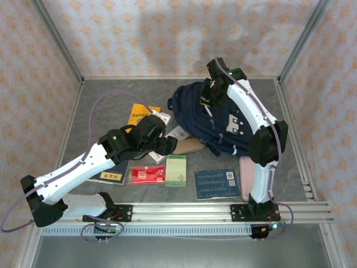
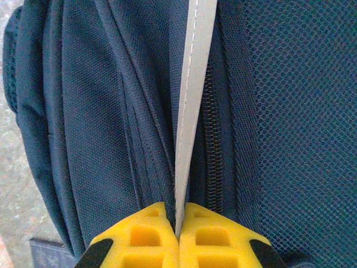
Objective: Pack the student bag
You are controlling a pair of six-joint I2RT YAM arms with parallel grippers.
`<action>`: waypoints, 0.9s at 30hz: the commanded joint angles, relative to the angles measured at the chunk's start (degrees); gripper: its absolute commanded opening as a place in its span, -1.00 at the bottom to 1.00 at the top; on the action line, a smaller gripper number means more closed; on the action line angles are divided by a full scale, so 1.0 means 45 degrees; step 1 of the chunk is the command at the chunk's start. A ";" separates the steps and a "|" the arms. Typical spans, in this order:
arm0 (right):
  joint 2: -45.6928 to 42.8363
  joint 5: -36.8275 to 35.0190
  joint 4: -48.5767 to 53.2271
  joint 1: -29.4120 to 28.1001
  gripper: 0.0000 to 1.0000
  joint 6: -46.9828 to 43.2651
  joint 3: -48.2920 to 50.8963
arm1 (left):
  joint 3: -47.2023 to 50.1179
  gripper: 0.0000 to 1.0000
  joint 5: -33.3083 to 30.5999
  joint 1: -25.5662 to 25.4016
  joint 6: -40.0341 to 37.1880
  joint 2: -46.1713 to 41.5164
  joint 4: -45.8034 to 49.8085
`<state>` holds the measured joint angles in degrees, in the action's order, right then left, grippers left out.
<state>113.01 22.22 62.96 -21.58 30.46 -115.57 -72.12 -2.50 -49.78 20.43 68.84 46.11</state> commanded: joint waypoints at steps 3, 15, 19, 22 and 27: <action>-0.1323 0.1289 -0.0937 -0.0156 -1.00 0.0664 0.0322 | 0.0486 0.37 -0.0296 -0.0016 -0.0471 0.0117 -0.1374; -0.1639 0.3217 -0.1358 -0.0155 -1.00 0.1066 0.0510 | 0.1926 0.23 0.0872 -0.0003 -0.2397 0.2062 -0.5107; -0.1430 0.3247 -0.1008 -0.0145 -1.00 0.1154 0.0034 | 0.2759 0.09 0.1813 -0.0003 -0.3150 0.2561 -0.6609; -0.1339 0.3381 -0.0865 -0.0155 -1.00 0.1285 -0.0236 | 0.4065 0.12 0.2479 -0.0011 -0.3787 0.2449 -0.8477; -0.1373 0.3383 -0.0730 -0.0148 -1.00 0.1166 -0.0208 | 0.5760 0.18 0.2313 0.0082 -0.4591 0.2053 -1.0444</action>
<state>110.06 34.54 59.64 -21.78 33.85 -113.49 -48.45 7.09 -49.78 3.97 79.99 7.97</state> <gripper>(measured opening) 0.049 0.589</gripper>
